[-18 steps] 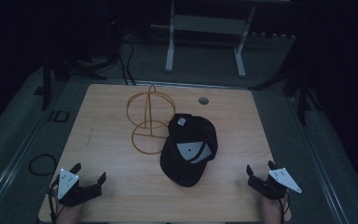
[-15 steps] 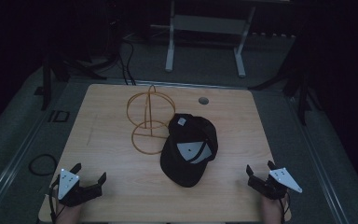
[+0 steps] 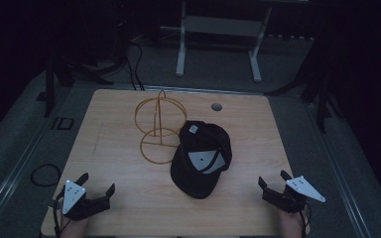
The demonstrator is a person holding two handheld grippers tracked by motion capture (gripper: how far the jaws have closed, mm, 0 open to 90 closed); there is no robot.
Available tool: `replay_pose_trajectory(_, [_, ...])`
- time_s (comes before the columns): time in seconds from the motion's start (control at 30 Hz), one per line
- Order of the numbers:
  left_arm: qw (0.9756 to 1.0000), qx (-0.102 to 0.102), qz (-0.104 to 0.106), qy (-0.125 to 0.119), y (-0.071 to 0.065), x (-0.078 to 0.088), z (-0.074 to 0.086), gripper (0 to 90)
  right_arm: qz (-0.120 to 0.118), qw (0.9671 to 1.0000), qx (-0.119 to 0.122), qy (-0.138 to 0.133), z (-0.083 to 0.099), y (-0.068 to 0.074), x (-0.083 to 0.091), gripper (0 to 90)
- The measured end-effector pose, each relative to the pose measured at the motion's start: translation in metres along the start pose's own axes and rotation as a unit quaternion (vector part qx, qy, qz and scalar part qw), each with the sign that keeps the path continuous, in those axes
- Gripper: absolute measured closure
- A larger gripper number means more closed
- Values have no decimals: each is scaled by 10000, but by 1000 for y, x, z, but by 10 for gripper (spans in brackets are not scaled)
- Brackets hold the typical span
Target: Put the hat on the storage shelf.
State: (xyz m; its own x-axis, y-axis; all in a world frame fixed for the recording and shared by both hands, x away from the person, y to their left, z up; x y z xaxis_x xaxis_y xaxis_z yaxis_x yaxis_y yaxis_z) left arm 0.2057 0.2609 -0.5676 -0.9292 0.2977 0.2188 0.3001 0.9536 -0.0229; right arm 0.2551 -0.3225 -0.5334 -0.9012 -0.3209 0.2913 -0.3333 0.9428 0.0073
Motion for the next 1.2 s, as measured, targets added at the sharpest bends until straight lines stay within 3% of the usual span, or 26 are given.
replay_pose_trajectory(0.17, [9999, -155, -5, -2, -5, 1, -1, 20, -181, 9998, 57, -96, -17, 11, 8, 127])
replay_pose_trajectory(0.27, [9998, -179, 26, -25, -10, 1, -2, 20, -353, 9993, -121, -83, -28, 17, 10, 124])
replay_pose_trajectory(0.37, [9999, -70, 119, -81, -12, 1, -3, 21, -344, 9994, 26, -76, -38, 27, 10, 114])
replay_pose_trajectory(0.47, [9998, 41, 196, 26, -14, 2, -5, 21, -439, 9987, 214, -118, -49, 38, 10, 114])
replay_pose_trajectory(0.67, [9990, 14, 365, 263, -21, 6, -9, 21, -841, 9960, 271, -141, -71, 61, 3, 114])
replay_pose_trajectory(0.83, [9991, -3, 364, 225, -24, 8, -11, 21, -1045, 9938, 262, -270, -84, 78, -6, 111])
replay_pose_trajectory(0.93, [9988, -47, 401, 280, -26, 8, -10, 21, -1119, 9931, 247, -266, -91, 93, -23, 111])
replay_pose_trajectory(1.2, [9982, -140, 428, 389, -29, 6, -8, 21, -848, 9960, 292, -47, -97, 111, -64, 134])
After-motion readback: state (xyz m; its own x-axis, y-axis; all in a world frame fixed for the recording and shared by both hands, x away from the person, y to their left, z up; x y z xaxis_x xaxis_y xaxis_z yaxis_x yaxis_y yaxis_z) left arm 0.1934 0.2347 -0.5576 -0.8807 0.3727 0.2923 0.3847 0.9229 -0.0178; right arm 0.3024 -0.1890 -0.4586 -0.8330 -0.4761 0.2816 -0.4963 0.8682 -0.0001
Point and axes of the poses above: each handheld gripper's, and its own axes: x roughly backward along the jaws, z roughly out of its underside, y roughly to its left, the point moved 1 cm from there along -x, roughly forward along the jaws, and after that the axes turned 5 degrees about -y, right-handed, at the moved point
